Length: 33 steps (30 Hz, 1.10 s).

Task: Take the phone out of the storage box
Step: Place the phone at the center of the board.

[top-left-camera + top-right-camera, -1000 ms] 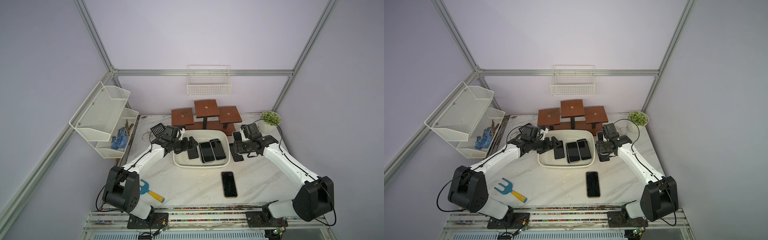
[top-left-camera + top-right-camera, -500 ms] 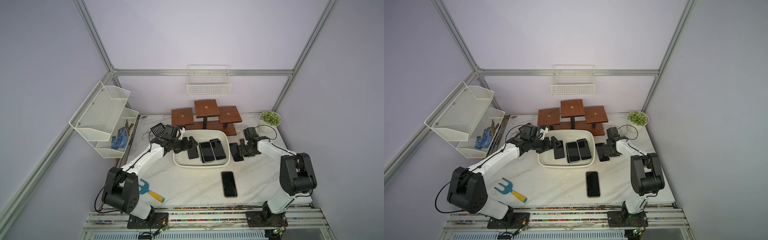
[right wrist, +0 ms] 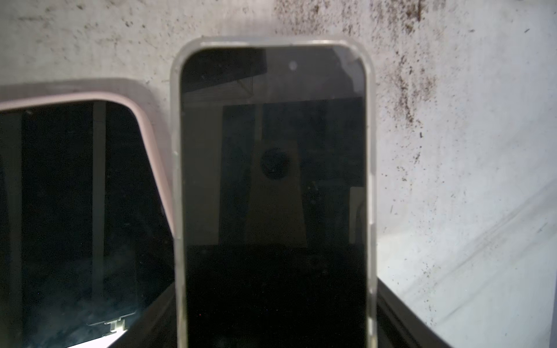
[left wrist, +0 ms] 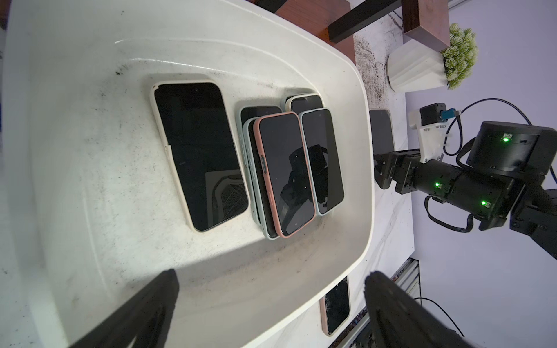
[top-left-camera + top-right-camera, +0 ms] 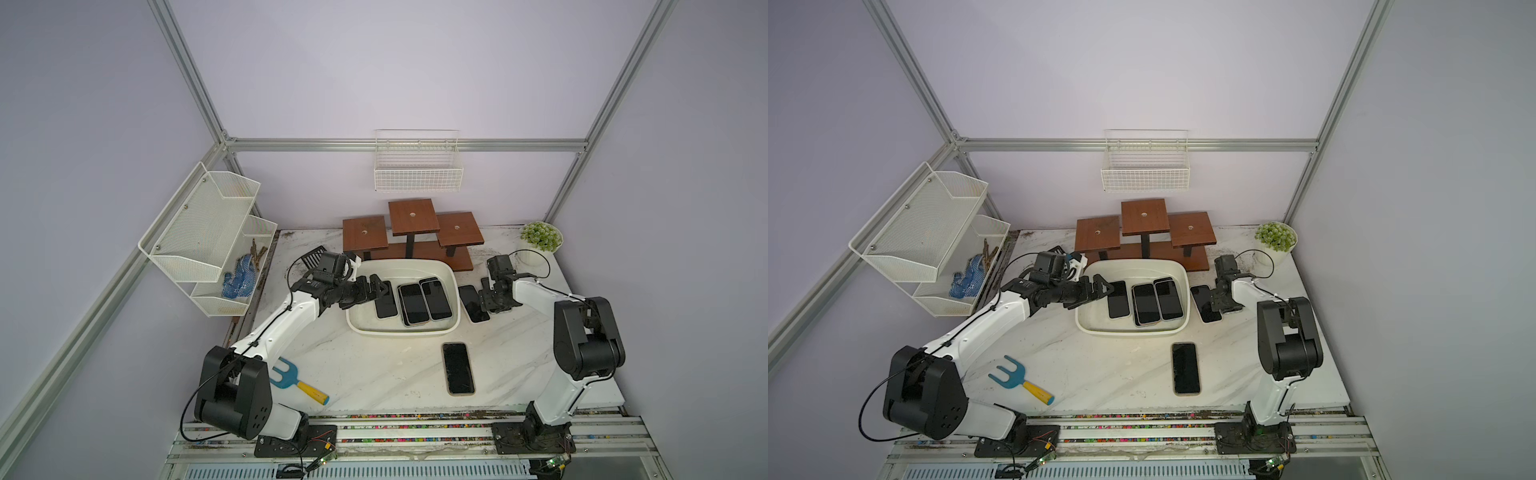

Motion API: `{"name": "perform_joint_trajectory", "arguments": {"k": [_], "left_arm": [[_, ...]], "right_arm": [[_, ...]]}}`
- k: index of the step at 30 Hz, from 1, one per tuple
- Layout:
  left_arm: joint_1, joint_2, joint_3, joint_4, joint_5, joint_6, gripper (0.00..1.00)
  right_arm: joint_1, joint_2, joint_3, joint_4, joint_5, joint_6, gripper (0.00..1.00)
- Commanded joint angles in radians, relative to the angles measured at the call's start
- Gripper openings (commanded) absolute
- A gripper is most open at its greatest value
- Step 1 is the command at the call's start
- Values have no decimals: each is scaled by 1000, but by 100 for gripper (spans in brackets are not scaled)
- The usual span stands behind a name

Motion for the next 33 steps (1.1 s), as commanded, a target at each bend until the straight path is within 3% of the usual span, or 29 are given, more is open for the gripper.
{"name": "perform_joint_trajectory", "arguments": {"k": [1,9,18,33], "left_arm": [[5,-16,2,21,19,18,100],[6,-1,7,25,21,15,100],[6,-3,-4,35,18,8,100],[7,-28,-33,51,5,-7,100]], "right_arm": [[-26,-13,-34,54,18,5,30],[-82,-82,-51,70,-61,29,30],[-113,-60,-66,66,-85,30,31],[-12,10,-56,-13,-141,68,31]]}}
